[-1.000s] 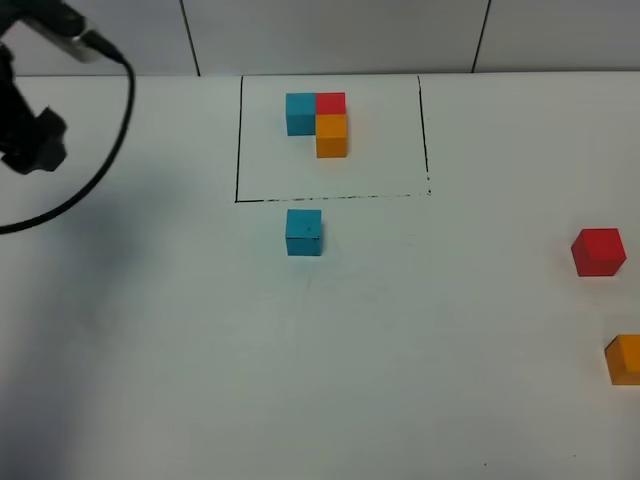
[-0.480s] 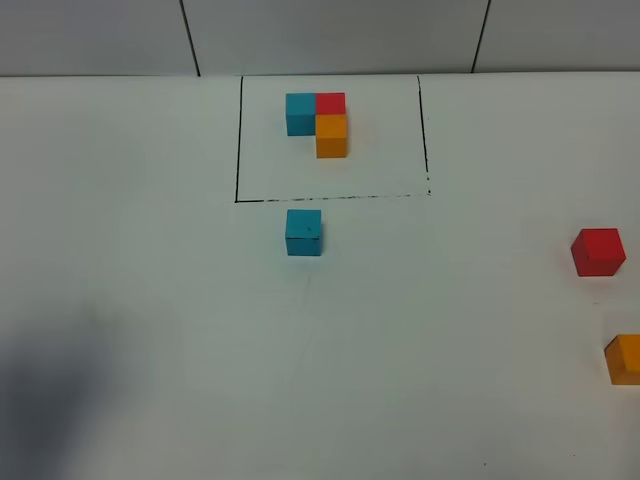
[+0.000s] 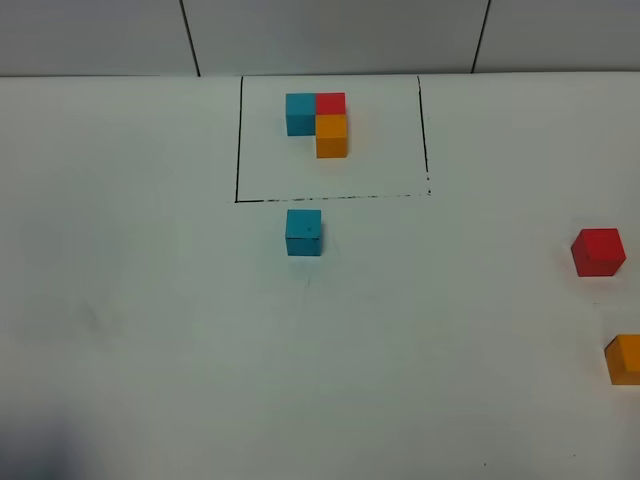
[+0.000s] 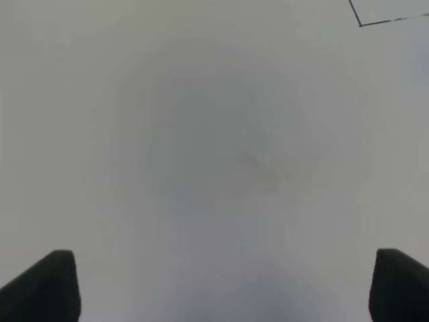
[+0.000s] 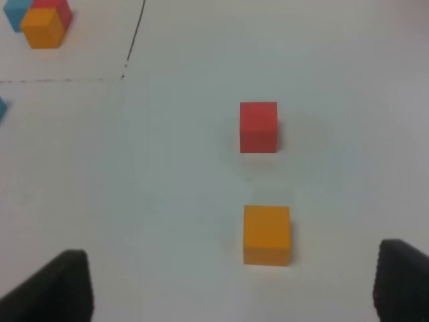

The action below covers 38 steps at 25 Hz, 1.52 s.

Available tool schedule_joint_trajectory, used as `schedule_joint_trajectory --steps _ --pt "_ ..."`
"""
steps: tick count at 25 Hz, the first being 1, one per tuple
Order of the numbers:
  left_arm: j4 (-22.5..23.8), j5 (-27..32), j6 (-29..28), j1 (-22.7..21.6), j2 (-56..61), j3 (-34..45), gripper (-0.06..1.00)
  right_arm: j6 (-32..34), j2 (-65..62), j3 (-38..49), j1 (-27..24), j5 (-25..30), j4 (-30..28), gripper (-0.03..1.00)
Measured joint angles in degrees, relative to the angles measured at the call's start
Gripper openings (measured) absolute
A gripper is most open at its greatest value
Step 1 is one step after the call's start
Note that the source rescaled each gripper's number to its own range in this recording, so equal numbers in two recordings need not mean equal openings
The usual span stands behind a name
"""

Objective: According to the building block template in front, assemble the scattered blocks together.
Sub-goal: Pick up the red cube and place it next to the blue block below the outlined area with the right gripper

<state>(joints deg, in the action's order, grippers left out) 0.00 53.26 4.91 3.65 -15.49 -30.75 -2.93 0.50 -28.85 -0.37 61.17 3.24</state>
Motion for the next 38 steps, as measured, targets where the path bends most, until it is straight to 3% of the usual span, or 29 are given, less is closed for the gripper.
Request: schedule_joint_trajectory --steps 12,20,33,38 --pt "-1.88 5.86 0.94 0.00 10.37 1.03 0.93 0.00 0.00 0.00 0.00 0.00 0.00 0.71" --pt "-2.89 6.36 1.43 0.00 13.31 1.55 0.88 0.00 0.00 0.00 0.00 0.00 0.00 0.71" --pt "-2.85 7.22 1.28 -0.12 15.82 1.75 0.69 0.00 0.00 0.00 0.00 0.00 0.00 0.71" --pt "-2.91 7.22 1.15 -2.84 15.82 1.75 0.68 0.00 0.00 0.00 0.00 0.00 0.00 0.71"
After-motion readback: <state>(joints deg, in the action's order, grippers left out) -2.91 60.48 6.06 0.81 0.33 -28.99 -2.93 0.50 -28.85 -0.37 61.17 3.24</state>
